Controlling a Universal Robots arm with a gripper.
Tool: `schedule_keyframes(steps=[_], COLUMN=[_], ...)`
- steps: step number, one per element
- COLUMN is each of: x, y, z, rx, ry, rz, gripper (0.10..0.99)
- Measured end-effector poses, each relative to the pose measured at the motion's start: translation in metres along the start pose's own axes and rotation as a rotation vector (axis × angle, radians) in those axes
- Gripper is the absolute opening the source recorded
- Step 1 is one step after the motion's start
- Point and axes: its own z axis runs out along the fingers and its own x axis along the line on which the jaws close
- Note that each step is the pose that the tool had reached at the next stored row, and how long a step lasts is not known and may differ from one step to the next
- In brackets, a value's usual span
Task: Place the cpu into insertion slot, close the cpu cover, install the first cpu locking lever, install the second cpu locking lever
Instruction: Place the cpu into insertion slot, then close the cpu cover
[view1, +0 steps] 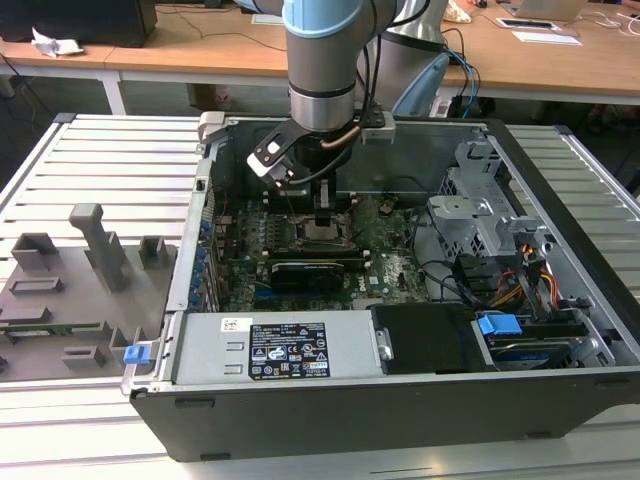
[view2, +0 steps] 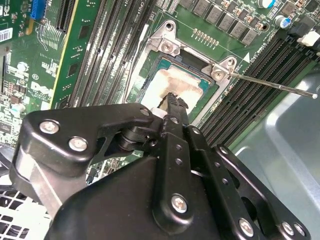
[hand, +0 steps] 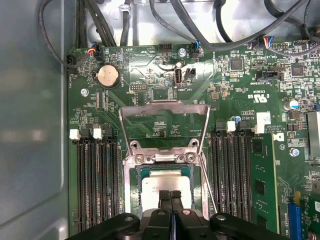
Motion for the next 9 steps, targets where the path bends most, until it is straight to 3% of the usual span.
schedule_keyframes(steps=[9], x=[0.0002], y=[0.0009], z=[-0.0109], rx=[0.000], ry=[0.0001], rz=[0.000], gripper=[0.106])
